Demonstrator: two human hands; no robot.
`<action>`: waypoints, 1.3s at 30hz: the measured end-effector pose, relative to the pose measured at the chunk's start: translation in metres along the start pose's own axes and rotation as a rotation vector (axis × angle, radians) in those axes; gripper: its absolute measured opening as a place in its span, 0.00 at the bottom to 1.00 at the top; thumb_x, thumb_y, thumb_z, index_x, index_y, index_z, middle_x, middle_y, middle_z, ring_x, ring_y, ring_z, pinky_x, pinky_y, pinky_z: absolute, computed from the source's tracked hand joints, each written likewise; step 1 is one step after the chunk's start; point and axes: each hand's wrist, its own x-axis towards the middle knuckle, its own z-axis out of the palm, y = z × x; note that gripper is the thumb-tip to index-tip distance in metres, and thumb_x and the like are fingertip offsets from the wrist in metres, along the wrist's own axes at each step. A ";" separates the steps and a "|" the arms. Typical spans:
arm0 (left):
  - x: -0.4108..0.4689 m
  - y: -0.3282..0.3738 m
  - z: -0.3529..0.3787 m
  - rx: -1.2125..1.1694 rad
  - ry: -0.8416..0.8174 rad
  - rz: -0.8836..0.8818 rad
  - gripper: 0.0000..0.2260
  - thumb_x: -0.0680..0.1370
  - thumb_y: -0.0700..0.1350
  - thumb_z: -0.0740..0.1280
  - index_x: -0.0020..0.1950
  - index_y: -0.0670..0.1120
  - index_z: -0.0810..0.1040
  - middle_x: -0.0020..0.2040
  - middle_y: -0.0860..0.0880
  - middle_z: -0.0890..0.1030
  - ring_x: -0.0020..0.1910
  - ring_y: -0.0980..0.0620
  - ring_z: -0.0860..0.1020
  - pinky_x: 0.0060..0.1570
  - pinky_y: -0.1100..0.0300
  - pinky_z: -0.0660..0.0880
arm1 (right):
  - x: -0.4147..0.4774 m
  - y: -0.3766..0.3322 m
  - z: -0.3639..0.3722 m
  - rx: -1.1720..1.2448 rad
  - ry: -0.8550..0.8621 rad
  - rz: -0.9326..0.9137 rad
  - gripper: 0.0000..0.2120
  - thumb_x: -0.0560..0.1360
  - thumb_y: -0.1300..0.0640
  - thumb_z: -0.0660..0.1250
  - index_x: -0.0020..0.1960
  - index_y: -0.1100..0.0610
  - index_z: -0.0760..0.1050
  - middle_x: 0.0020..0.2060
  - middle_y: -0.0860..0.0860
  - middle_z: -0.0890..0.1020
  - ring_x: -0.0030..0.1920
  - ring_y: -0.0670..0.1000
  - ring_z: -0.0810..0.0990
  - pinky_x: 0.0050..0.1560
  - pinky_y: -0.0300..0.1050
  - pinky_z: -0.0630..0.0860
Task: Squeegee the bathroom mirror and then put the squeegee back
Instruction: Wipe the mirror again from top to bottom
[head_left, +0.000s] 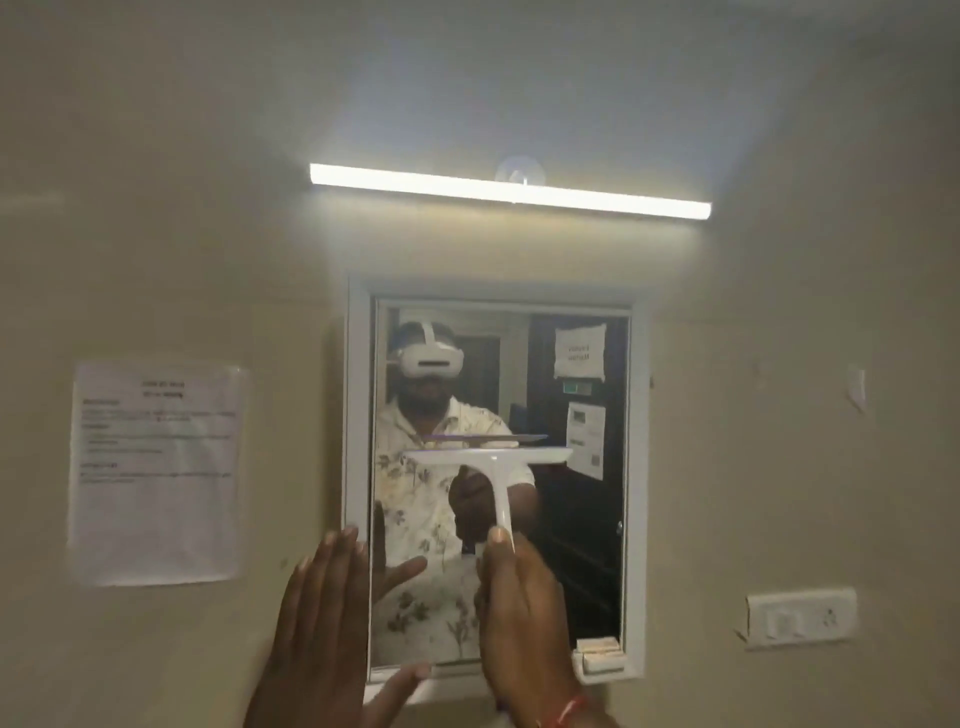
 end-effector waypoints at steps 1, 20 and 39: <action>0.021 -0.003 -0.007 -0.010 0.022 0.017 0.54 0.83 0.78 0.58 0.87 0.31 0.67 0.90 0.33 0.64 0.89 0.32 0.64 0.84 0.32 0.63 | 0.014 -0.017 -0.002 0.016 -0.004 -0.015 0.20 0.88 0.41 0.57 0.50 0.48 0.83 0.39 0.38 0.87 0.42 0.38 0.85 0.41 0.29 0.76; 0.190 -0.027 -0.048 0.072 0.173 0.084 0.50 0.86 0.73 0.57 0.93 0.37 0.48 0.94 0.37 0.45 0.94 0.34 0.47 0.90 0.34 0.49 | 0.120 -0.123 -0.011 -0.123 0.101 -0.097 0.22 0.89 0.39 0.56 0.51 0.51 0.83 0.44 0.48 0.85 0.46 0.49 0.84 0.49 0.51 0.82; 0.147 -0.005 -0.028 -0.043 0.099 0.058 0.50 0.87 0.74 0.53 0.93 0.38 0.47 0.95 0.40 0.44 0.95 0.38 0.46 0.92 0.39 0.43 | 0.090 -0.060 -0.006 -0.048 0.072 -0.041 0.17 0.89 0.39 0.56 0.53 0.44 0.80 0.44 0.39 0.84 0.42 0.39 0.82 0.41 0.33 0.72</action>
